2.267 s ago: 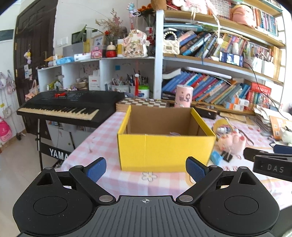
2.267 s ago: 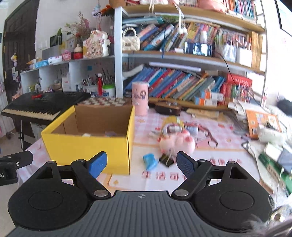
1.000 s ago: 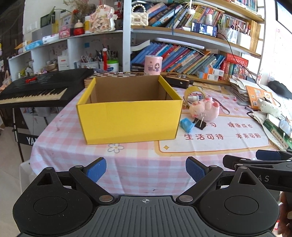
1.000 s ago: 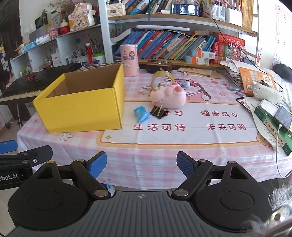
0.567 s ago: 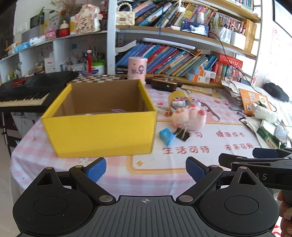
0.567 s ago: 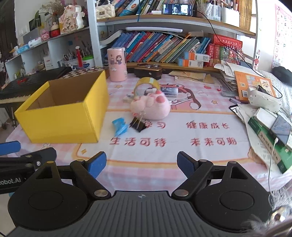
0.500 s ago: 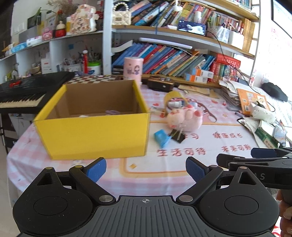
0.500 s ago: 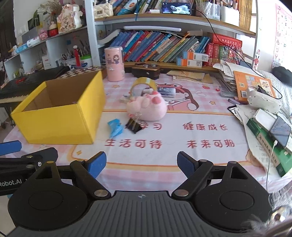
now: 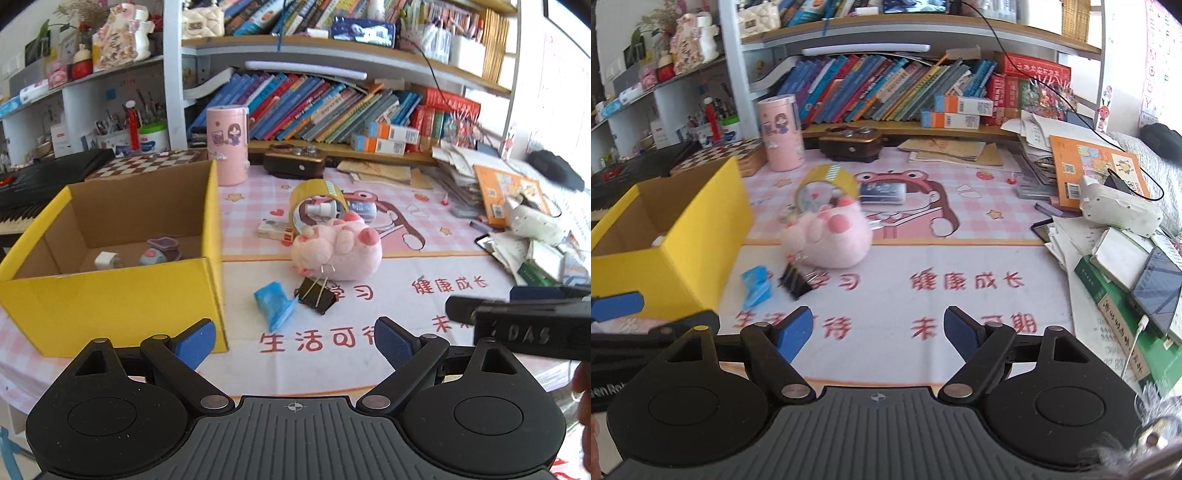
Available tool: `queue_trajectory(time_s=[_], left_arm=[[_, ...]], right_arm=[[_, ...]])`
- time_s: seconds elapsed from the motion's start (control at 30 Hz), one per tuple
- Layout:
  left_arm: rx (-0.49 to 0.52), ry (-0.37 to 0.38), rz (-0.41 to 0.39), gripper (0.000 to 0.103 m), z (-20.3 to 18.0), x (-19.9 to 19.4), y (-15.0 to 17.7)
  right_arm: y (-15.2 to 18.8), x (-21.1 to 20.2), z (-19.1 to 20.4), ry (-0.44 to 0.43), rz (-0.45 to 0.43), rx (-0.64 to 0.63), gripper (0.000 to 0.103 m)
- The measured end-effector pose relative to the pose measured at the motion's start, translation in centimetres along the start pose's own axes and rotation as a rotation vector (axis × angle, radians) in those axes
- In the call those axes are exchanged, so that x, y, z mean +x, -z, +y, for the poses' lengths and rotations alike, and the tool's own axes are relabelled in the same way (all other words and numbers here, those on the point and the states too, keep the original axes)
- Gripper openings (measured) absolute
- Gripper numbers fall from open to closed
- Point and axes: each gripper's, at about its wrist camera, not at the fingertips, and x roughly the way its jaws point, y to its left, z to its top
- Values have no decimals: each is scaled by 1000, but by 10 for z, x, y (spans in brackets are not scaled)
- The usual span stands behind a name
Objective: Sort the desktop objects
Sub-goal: 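Grasp the blue plastic bag with the left gripper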
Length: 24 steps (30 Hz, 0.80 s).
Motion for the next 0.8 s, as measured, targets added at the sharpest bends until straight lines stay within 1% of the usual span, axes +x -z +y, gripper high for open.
queue_trajectory(time_s=[0.1, 0.13, 0.17, 0.23, 0.27, 0.33, 0.4, 0.5, 0.6, 0.7, 0.8], left_arm=[[9, -19, 11, 86, -10, 15, -4], [13, -28, 9, 81, -13, 21, -6], [17, -41, 11, 73, -16, 28, -7], [24, -75, 19, 64, -21, 44, -10], [24, -93, 25, 61, -23, 51, -11], [14, -136, 45, 58, -24, 69, -13], [-4, -171, 64, 57, -24, 83, -13], [-22, -206, 93, 53, -22, 101, -13], [-37, -229, 118, 48, -22, 115, -11], [-50, -240, 138, 48, -24, 124, -9], [-66, -250, 142, 46, -23, 129, -9]], right_arm=[[-7, 11, -12, -12, 8, 8, 77], [-10, 15, -15, -16, 11, 9, 77], [-12, 18, -19, -20, 14, 10, 77], [-17, 26, -24, -32, 21, 6, 77], [-18, 30, -26, -40, 25, 1, 77], [-21, 36, -30, -58, 34, -16, 77], [-23, 41, -33, -78, 43, -32, 77], [-24, 48, -36, -108, 59, -57, 77], [-25, 53, -38, -142, 70, -78, 76], [-27, 56, -37, -170, 72, -101, 75], [-29, 60, -37, -193, 73, -115, 74]])
